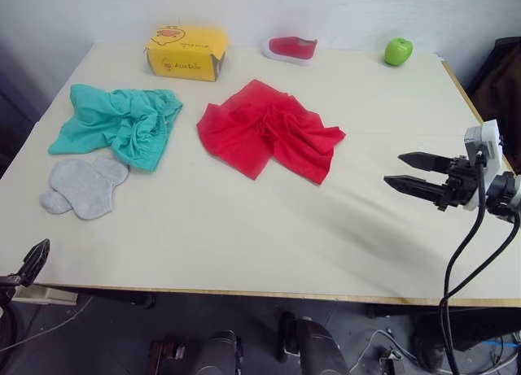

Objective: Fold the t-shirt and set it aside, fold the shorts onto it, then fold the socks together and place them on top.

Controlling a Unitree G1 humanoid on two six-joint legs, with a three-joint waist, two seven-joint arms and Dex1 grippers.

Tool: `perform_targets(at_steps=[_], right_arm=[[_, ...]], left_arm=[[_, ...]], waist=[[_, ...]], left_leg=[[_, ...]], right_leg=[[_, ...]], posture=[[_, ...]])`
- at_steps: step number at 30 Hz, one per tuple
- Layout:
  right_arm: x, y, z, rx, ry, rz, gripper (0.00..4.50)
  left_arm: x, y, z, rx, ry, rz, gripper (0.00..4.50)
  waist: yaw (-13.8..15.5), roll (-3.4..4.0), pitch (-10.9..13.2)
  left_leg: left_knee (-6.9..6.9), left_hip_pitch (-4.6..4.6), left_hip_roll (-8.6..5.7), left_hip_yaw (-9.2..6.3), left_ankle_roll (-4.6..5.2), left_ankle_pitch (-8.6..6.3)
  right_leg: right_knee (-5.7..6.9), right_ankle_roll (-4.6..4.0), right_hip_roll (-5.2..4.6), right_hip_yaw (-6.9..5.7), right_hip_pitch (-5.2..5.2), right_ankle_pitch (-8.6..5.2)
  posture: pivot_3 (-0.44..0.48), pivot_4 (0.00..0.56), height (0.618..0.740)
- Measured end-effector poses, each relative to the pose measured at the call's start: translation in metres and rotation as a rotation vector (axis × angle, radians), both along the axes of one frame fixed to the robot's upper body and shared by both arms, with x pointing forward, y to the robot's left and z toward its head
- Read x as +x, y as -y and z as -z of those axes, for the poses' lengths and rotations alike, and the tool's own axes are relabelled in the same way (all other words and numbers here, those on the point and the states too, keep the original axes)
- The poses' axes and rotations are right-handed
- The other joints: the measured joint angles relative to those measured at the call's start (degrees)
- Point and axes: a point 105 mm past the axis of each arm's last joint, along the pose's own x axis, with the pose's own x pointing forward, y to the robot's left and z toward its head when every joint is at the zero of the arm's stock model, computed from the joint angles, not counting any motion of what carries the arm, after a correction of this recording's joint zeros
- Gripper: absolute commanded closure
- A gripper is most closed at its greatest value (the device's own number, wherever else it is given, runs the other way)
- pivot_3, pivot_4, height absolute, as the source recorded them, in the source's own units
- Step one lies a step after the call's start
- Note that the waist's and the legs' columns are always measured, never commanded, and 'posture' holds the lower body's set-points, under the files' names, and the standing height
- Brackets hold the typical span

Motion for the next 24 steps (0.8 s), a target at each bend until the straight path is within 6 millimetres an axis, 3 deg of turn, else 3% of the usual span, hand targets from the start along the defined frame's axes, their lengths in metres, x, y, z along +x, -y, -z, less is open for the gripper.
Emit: perform_targets(at_steps=[10, 17, 20, 24], right_arm=[[0.001, 0.000, -0.001, -0.009, 0.004, 0.008, 0.03], [-0.001, 0.000, 0.003, -0.035, 0.017, 0.031, 0.03], [-0.004, -0.004, 0.006, -0.074, 0.028, 0.039, 0.03], [-0.003, -0.024, -0.002, -0.118, 0.101, 0.033, 0.03]], left_arm=[[0.004, -0.003, -0.001, -0.023, 0.018, -0.010, 0.00], [0.013, 0.007, 0.005, -0.030, -0.009, 0.039, 0.00], [0.028, 0.023, 0.001, 0.013, -0.060, 0.172, 0.00], [0.062, 0.065, -0.018, 0.079, -0.061, 0.421, 0.00]], waist=[[-0.07, 0.04, 0.02], [-0.05, 0.04, 0.02], [0.16, 0.06, 0.04], [0.02, 0.09, 0.05]], left_leg=[[0.00, 0.04, 0.02, 0.06, -0.04, -0.02], [0.00, 0.04, 0.02, 0.07, -0.07, -0.04], [0.00, 0.04, 0.01, 0.07, -0.07, -0.04], [0.00, 0.06, 0.00, 0.09, -0.10, -0.04]], right_leg=[[0.03, 0.00, 0.00, 0.02, 0.00, 0.00], [0.03, 0.00, 0.00, 0.02, 0.00, 0.00], [0.04, 0.00, 0.00, 0.02, 0.00, 0.00], [0.11, 0.01, 0.00, 0.06, 0.00, 0.01]], posture=[[0.000, 0.150, 0.740], [0.000, 0.150, 0.740], [0.000, 0.150, 0.740], [0.000, 0.150, 0.740]])
